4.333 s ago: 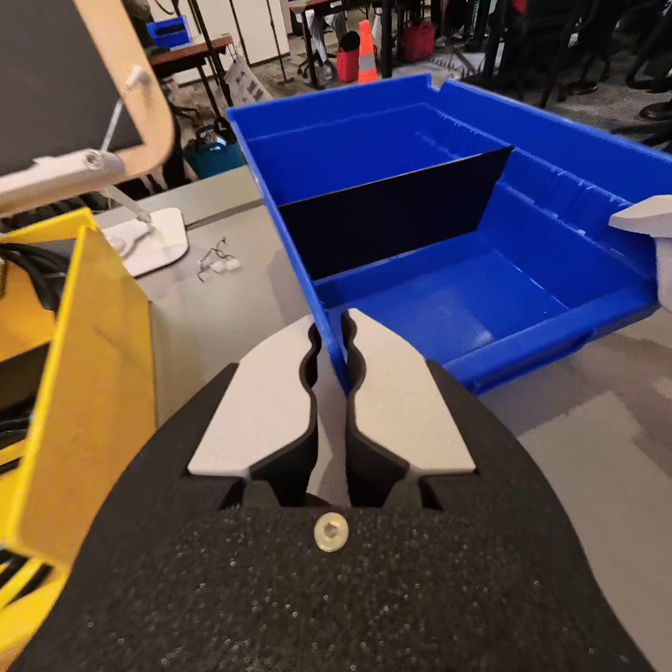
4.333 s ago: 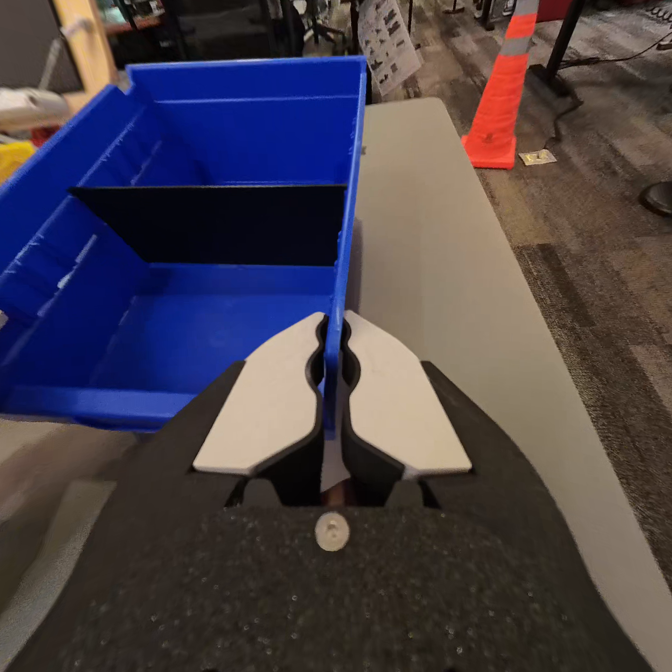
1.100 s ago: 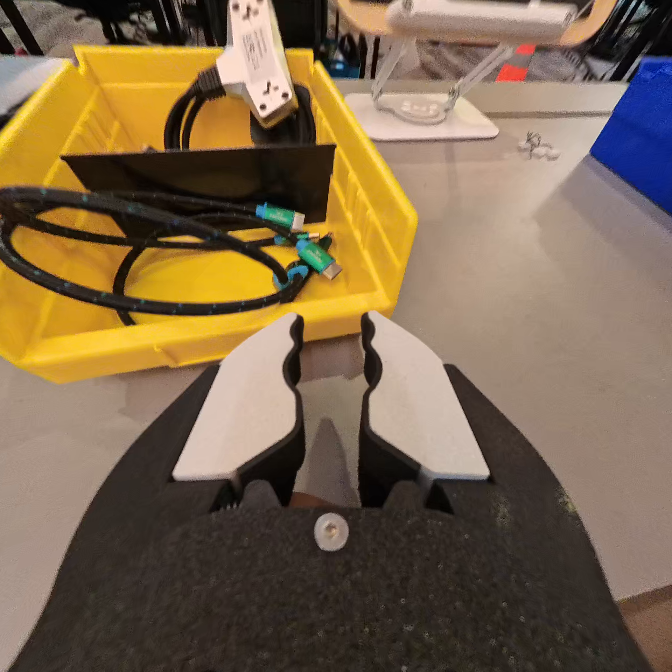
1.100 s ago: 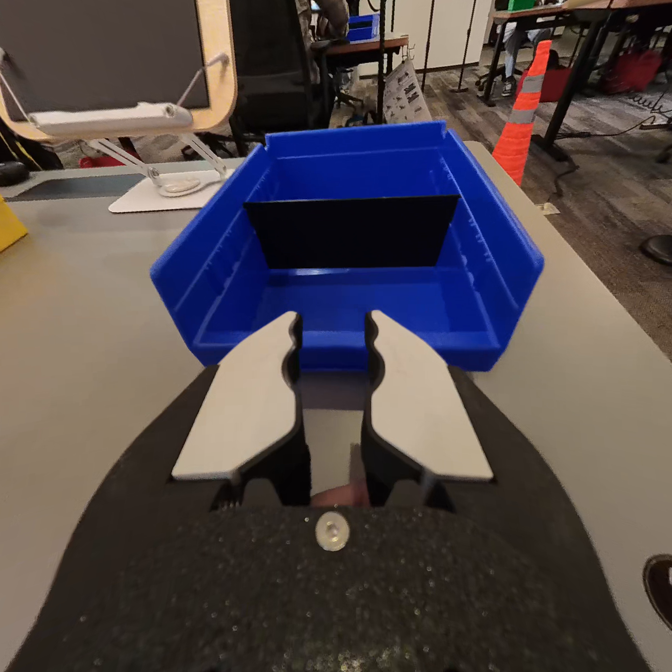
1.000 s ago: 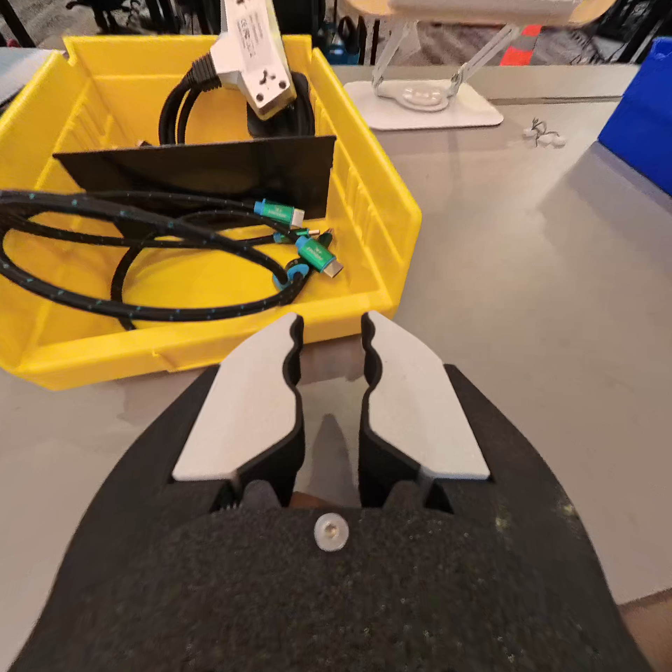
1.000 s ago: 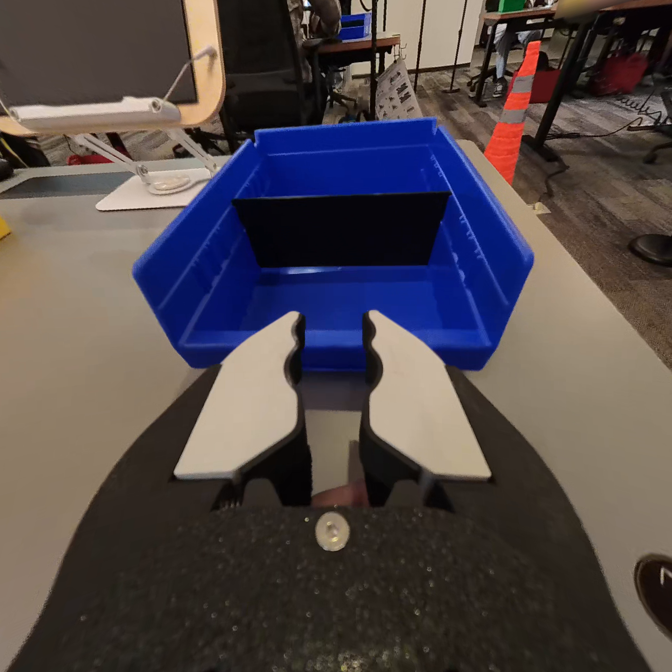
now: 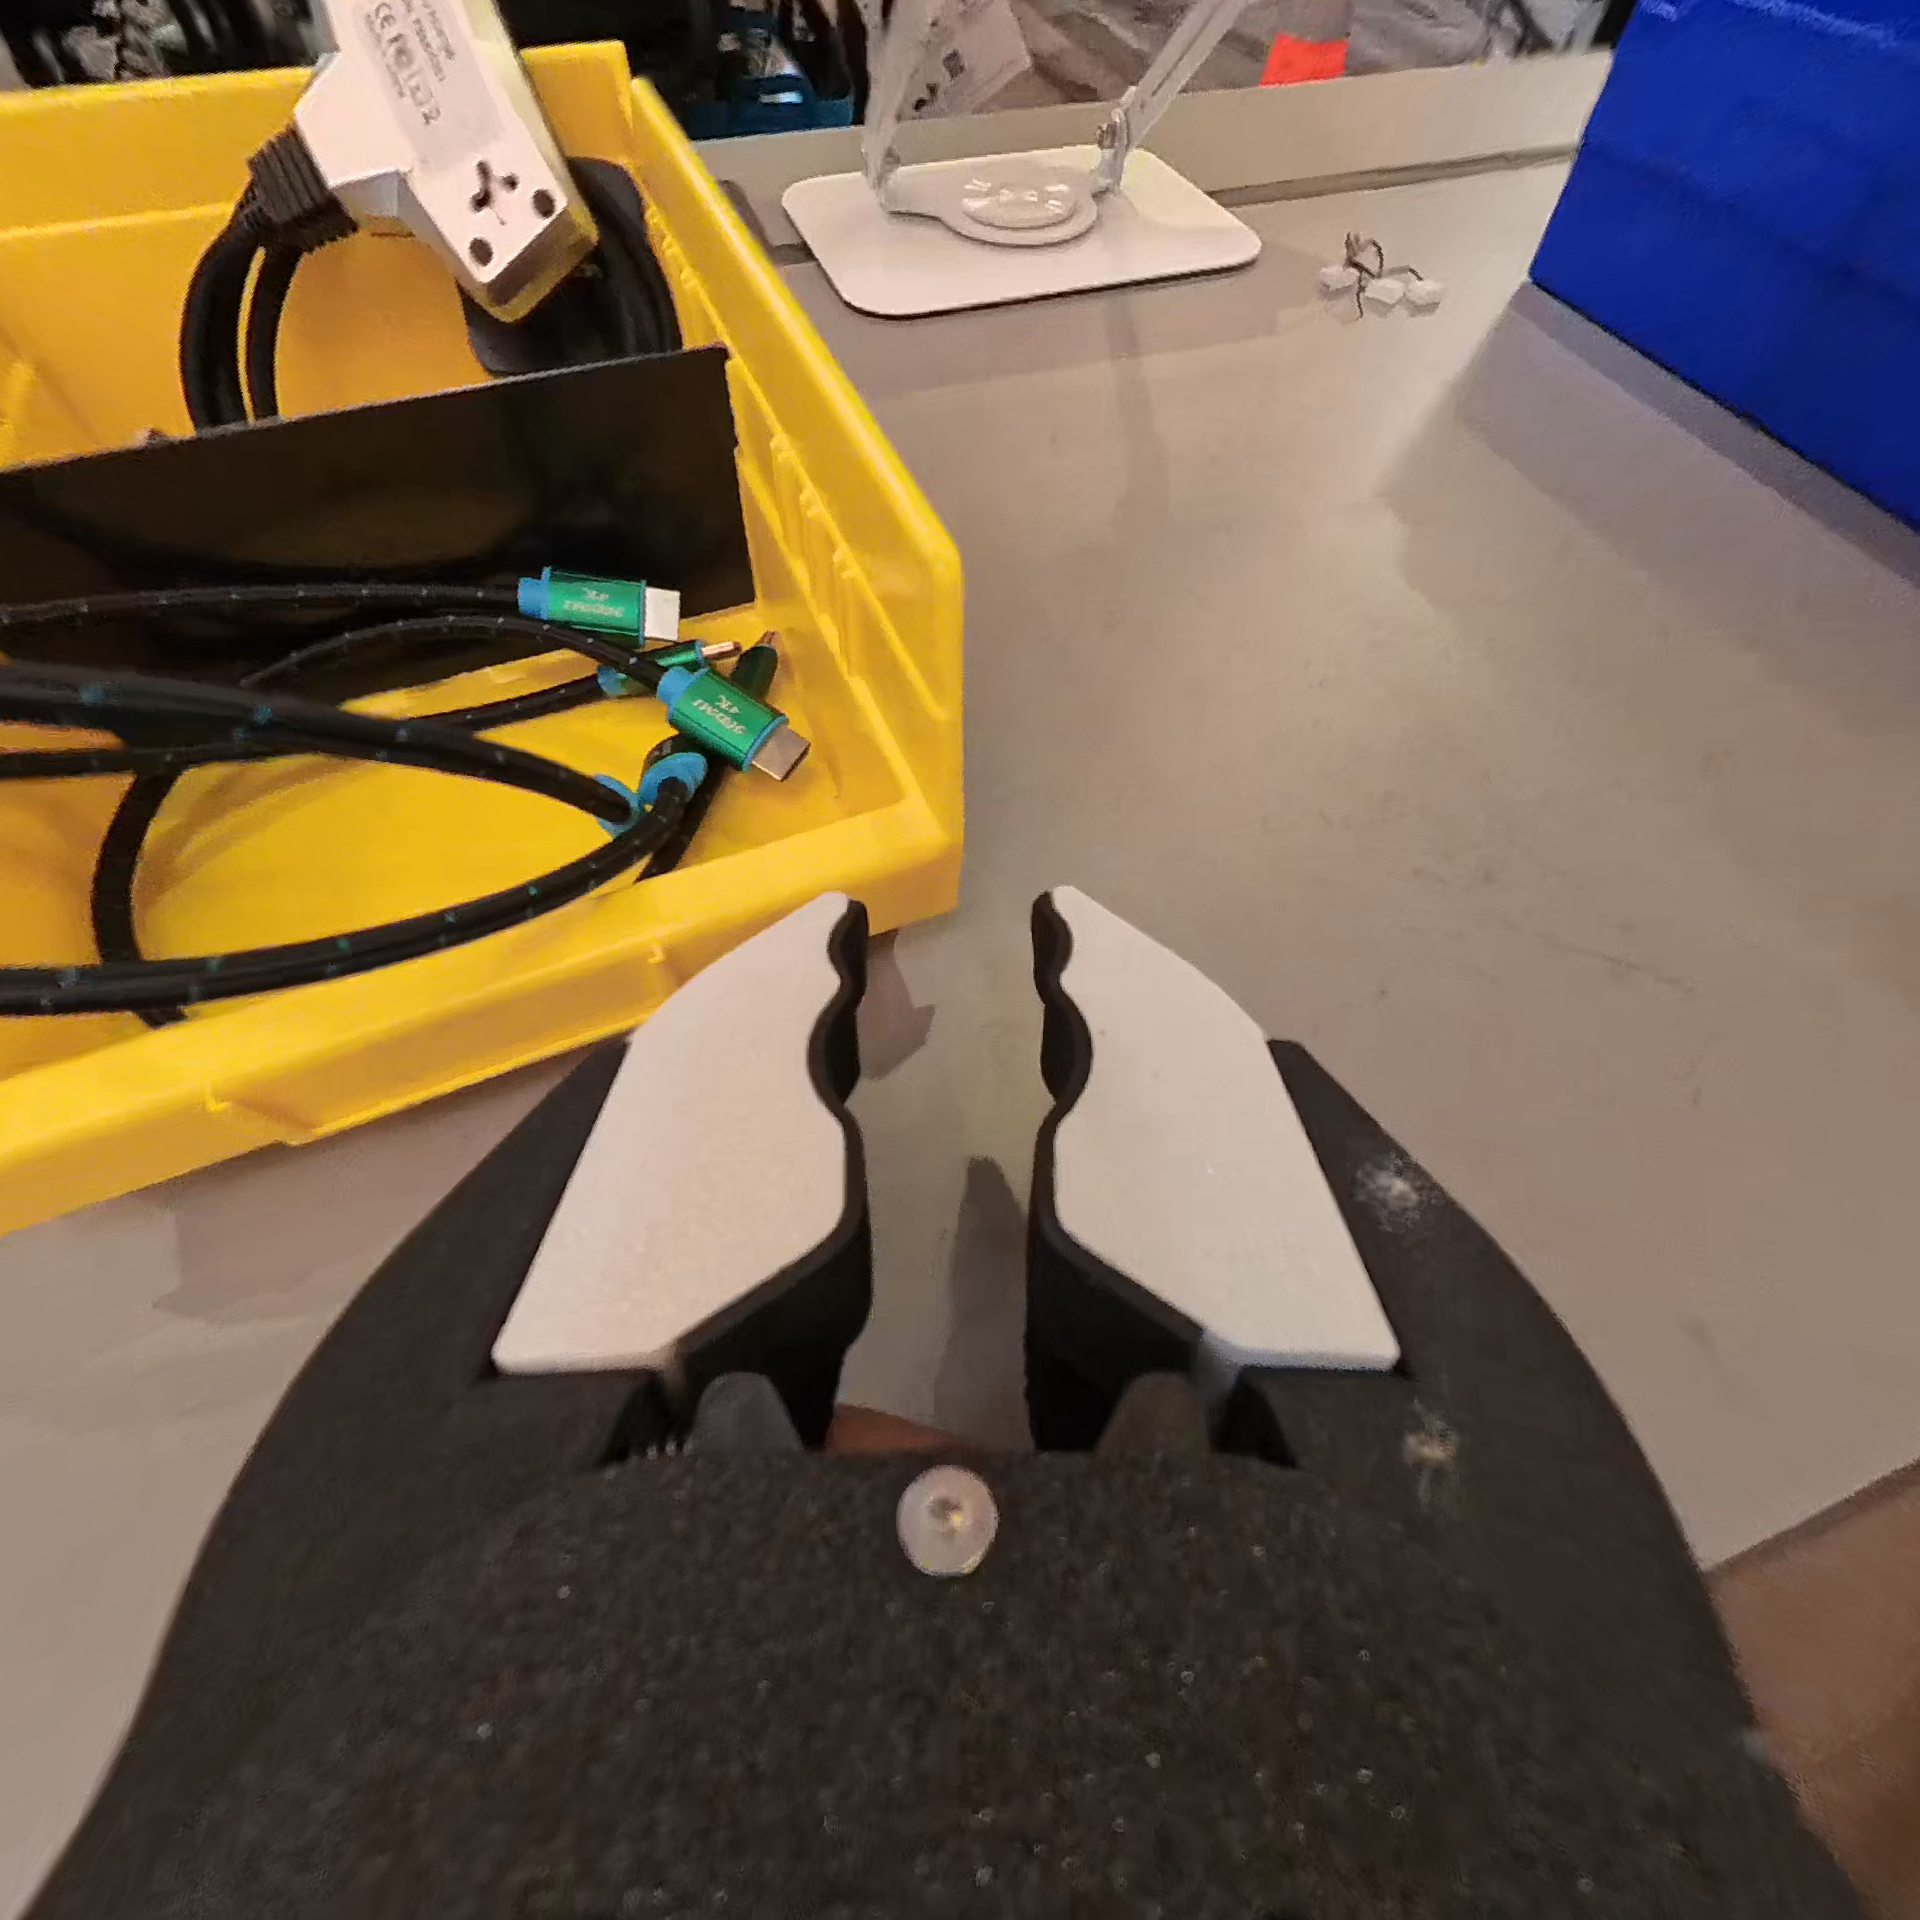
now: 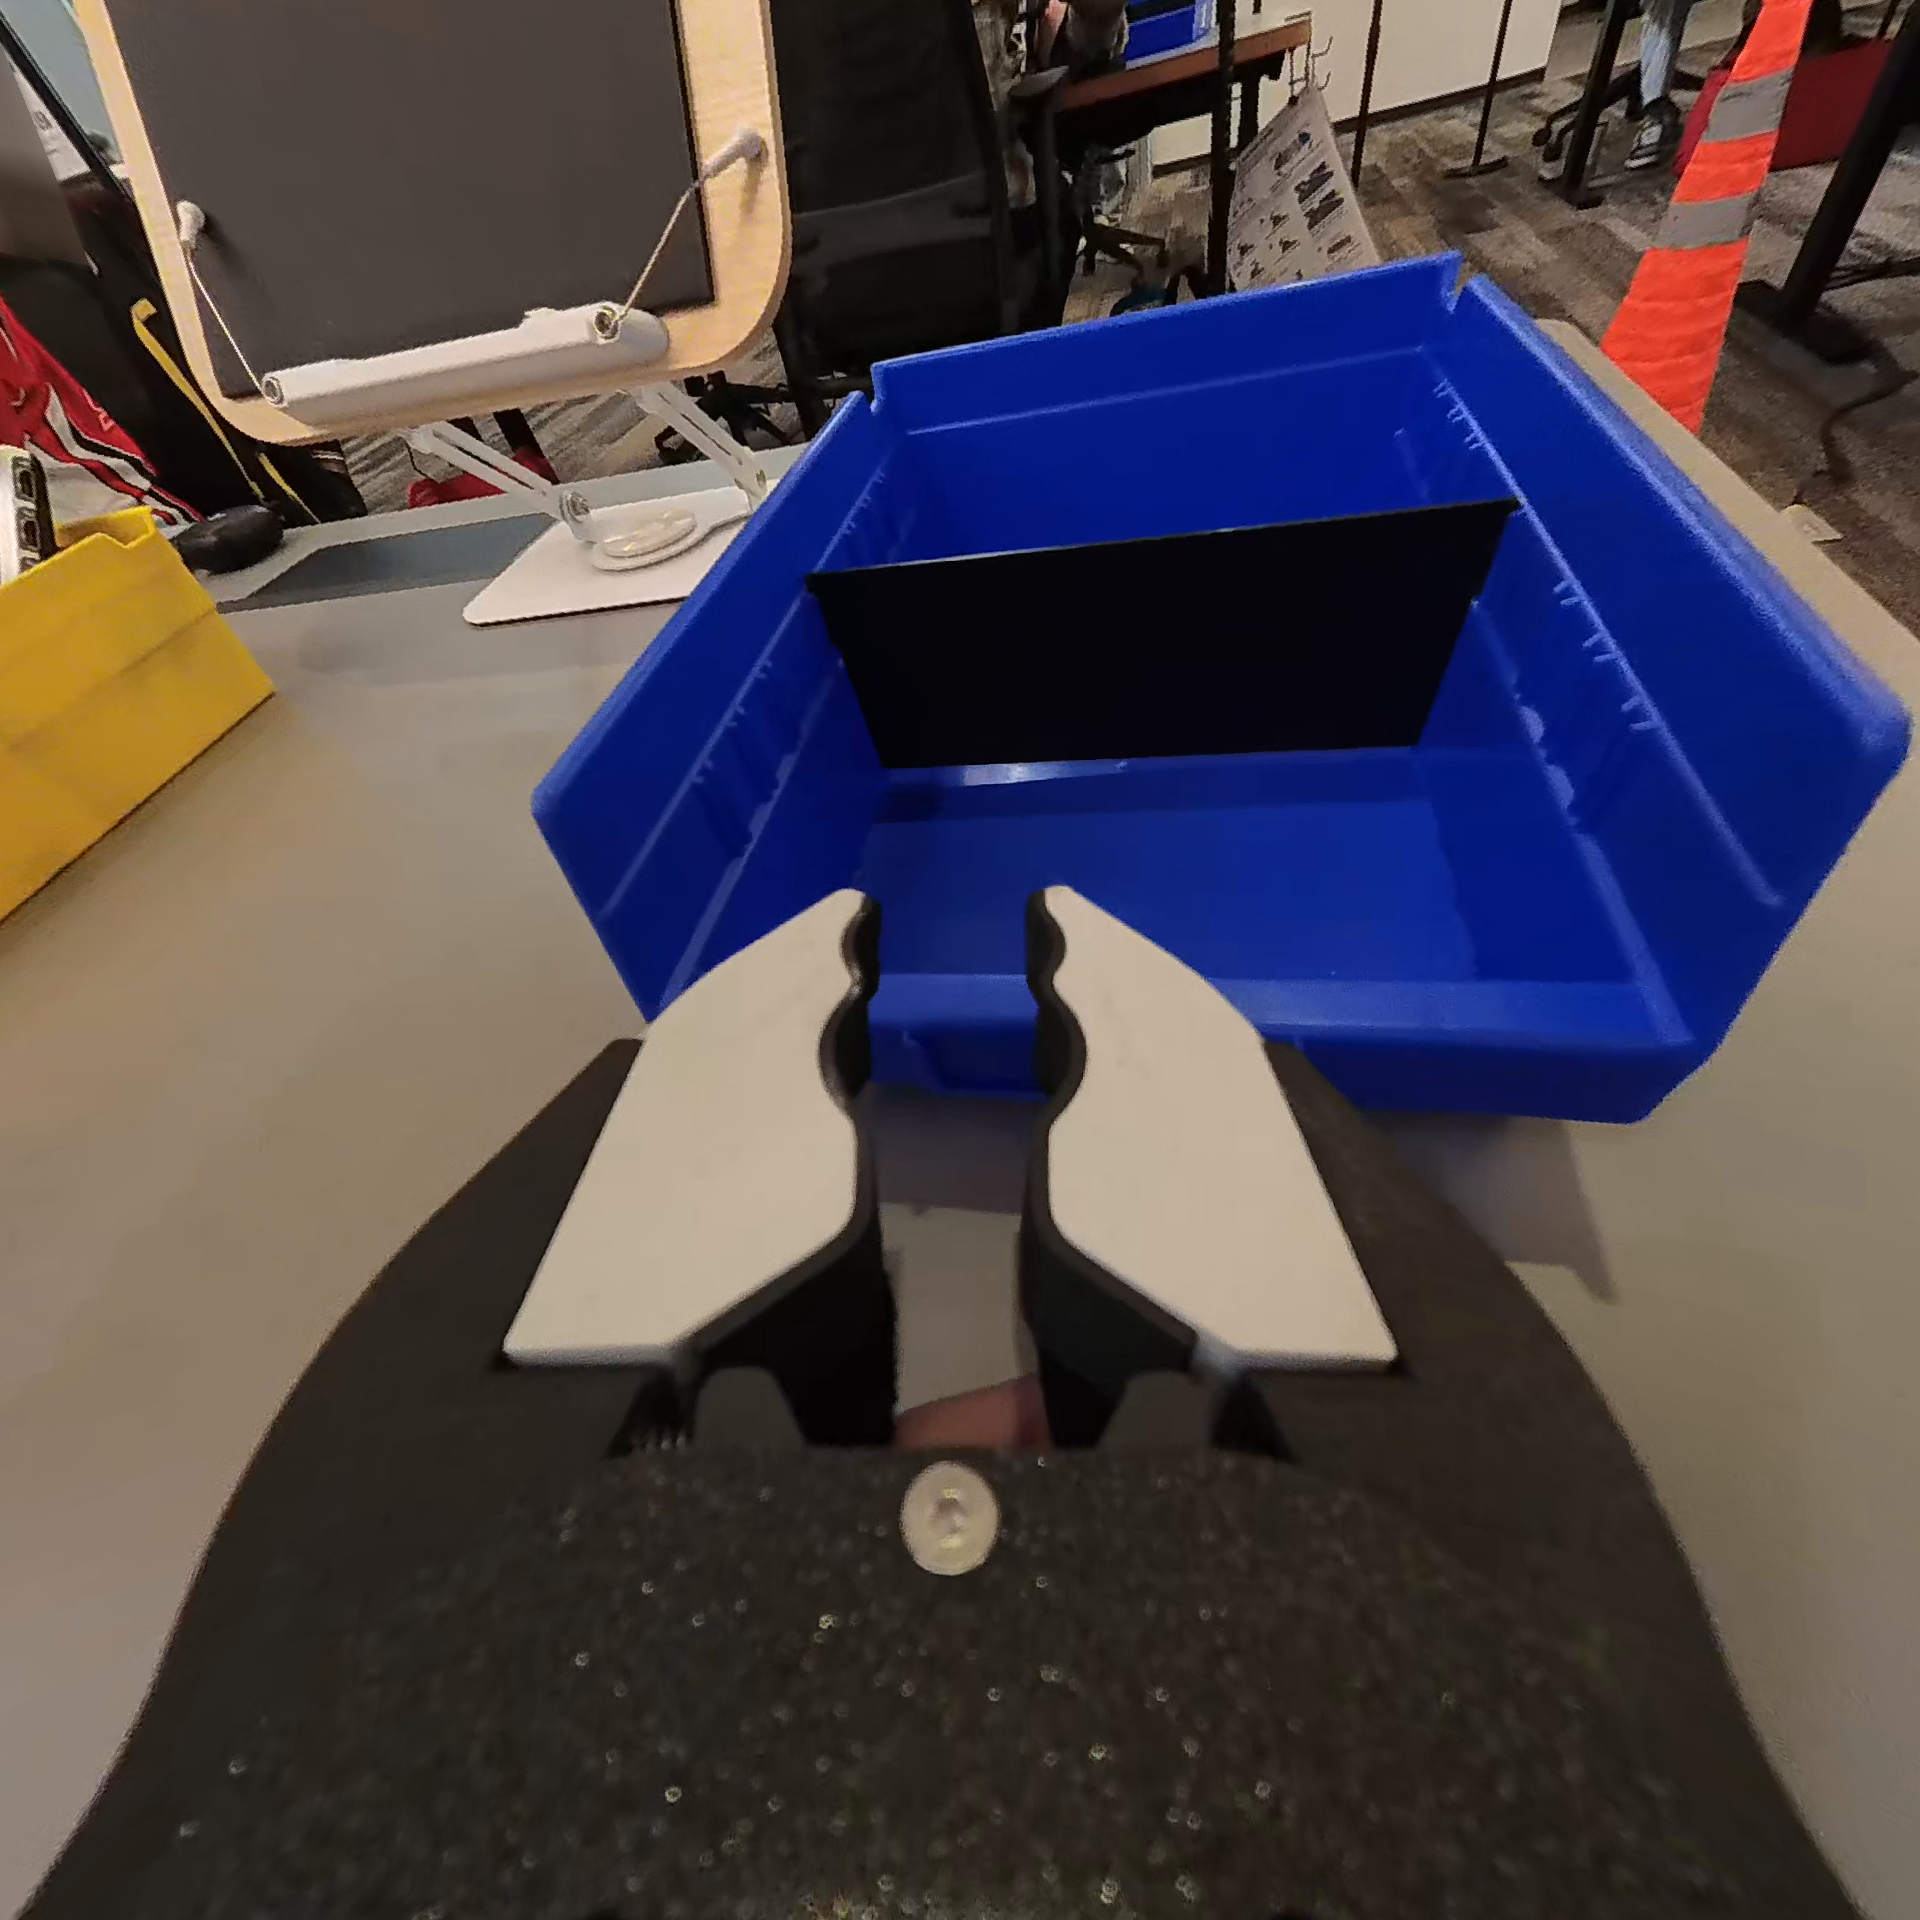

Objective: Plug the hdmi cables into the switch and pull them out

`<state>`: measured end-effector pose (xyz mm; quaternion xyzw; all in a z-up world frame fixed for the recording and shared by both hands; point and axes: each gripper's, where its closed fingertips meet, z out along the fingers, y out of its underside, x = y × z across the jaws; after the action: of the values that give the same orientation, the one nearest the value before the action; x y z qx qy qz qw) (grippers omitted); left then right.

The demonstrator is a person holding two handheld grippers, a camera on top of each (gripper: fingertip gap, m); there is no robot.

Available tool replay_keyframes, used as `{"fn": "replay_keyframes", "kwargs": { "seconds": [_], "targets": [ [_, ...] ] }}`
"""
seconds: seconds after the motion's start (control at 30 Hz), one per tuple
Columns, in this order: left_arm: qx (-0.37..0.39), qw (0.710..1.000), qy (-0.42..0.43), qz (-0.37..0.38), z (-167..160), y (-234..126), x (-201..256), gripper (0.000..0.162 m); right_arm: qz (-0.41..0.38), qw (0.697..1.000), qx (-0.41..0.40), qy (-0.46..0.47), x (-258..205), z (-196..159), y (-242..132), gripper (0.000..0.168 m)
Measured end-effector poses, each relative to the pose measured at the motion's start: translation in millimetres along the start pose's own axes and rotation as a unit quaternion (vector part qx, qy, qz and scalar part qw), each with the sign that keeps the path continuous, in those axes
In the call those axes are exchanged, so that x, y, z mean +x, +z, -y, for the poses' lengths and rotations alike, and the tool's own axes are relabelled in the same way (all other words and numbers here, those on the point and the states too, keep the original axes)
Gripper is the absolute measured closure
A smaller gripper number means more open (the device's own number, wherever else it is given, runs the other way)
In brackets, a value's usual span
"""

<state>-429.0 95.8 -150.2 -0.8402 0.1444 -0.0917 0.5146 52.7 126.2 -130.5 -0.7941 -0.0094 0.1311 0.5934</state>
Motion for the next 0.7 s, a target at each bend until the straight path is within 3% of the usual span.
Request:
{"fn": "replay_keyframes", "kwargs": {
  "seconds": [0.07,0.13,0.17,0.3,0.37,0.43,0.5,0.57,0.7],
  "targets": [
    [0.009,0.999,0.033,-0.031,12.9,-8.7,10.1,0.138,0.000,1.000,0.002,0.007,1.4,0.6,-1.3,0.142],
    [0.025,0.980,0.066,-0.187,40.6,-38.0,50.9,0.130,0.001,1.000,0.002,0.012,3.3,0.4,-0.8,0.142],
    [0.024,0.970,0.090,-0.223,55.6,-50.5,56.8,0.130,0.001,1.000,0.000,0.011,4.7,-0.4,-0.3,0.142],
    [0.009,0.950,0.209,-0.230,120.8,-55.0,20.9,0.129,0.018,0.999,0.003,0.034,4.5,1.4,1.4,0.142],
    [-0.015,0.941,0.274,-0.200,144.6,-28.0,-14.9,0.130,0.037,0.997,0.005,0.063,-0.4,2.4,3.5,0.141],
    [-0.069,0.928,0.347,-0.115,153.9,22.8,-68.8,0.128,0.050,0.996,0.000,0.078,-5.0,1.2,6.0,0.140],
    [-0.135,0.905,0.402,-0.040,149.3,78.3,-121.1,0.123,0.053,0.996,-0.001,0.070,-9.3,1.7,7.1,0.139],
    [-0.189,0.890,0.415,-0.019,136.1,124.8,-153.1,0.119,0.048,0.998,0.001,0.049,-12.1,2.8,7.2,0.139],
    [-0.231,0.869,0.438,0.011,123.8,179.1,-188.6,0.115,0.028,1.000,0.002,0.004,-12.1,3.4,7.2,0.139]
  ]
}}
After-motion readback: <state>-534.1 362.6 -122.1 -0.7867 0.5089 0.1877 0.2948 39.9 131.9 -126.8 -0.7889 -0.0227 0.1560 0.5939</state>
